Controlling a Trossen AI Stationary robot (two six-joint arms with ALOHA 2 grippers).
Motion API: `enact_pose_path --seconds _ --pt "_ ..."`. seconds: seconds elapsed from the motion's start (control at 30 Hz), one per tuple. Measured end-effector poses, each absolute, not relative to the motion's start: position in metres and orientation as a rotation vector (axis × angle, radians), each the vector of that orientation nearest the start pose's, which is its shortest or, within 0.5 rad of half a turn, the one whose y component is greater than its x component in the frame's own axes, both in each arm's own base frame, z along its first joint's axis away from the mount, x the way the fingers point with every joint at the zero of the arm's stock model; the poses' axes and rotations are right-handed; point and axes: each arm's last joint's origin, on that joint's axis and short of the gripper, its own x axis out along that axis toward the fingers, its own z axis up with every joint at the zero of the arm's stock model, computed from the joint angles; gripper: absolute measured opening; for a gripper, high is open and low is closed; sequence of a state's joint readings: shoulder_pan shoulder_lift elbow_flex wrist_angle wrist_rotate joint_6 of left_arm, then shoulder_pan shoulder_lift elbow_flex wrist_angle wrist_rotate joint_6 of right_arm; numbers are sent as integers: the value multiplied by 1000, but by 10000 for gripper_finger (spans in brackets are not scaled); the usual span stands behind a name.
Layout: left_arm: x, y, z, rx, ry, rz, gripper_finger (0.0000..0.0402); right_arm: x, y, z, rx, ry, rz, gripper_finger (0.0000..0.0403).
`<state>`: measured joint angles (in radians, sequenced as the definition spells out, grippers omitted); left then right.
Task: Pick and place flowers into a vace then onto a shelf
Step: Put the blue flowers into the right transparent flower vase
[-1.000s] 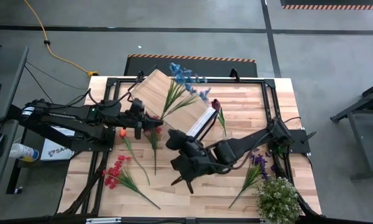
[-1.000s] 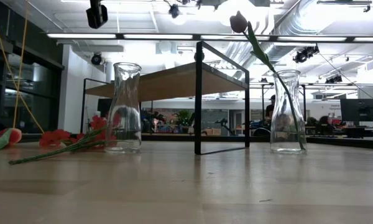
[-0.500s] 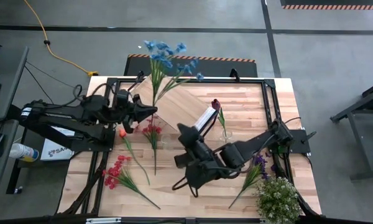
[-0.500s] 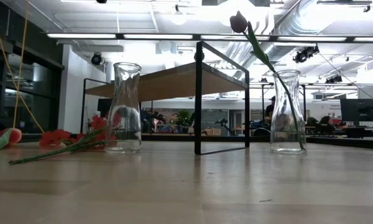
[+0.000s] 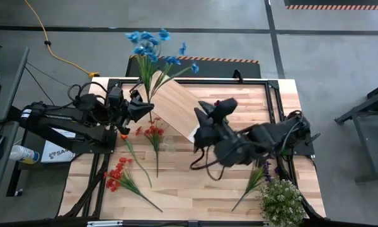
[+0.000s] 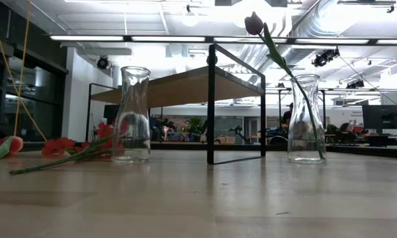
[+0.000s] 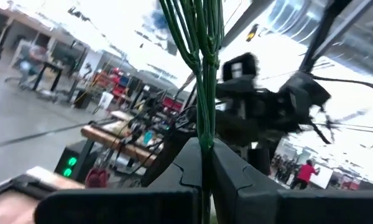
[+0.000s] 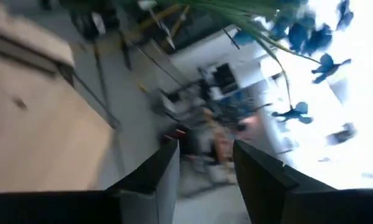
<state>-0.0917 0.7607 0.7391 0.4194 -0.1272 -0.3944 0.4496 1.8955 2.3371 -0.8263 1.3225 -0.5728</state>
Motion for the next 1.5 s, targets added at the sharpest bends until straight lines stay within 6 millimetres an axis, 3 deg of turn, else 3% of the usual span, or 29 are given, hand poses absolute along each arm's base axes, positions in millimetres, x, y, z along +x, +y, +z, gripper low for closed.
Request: enact_pose_path --seconds 0.27,0.67,0.8,0.97,1.5 --pt "162 -13 381 -397 -429 -100 45 332 101 509 -371 301 -478 140" --pt "170 -15 380 -365 -423 -155 45 353 54 515 33 217 -38 140" --pt "176 -17 378 -359 -426 -182 45 357 42 527 83 87 60 140" --pt "180 -17 378 -357 -434 -195 45 358 29 531 104 53 41 140" --pt "179 -22 389 -300 -515 -298 45 392 3 511 179 36 109 140"
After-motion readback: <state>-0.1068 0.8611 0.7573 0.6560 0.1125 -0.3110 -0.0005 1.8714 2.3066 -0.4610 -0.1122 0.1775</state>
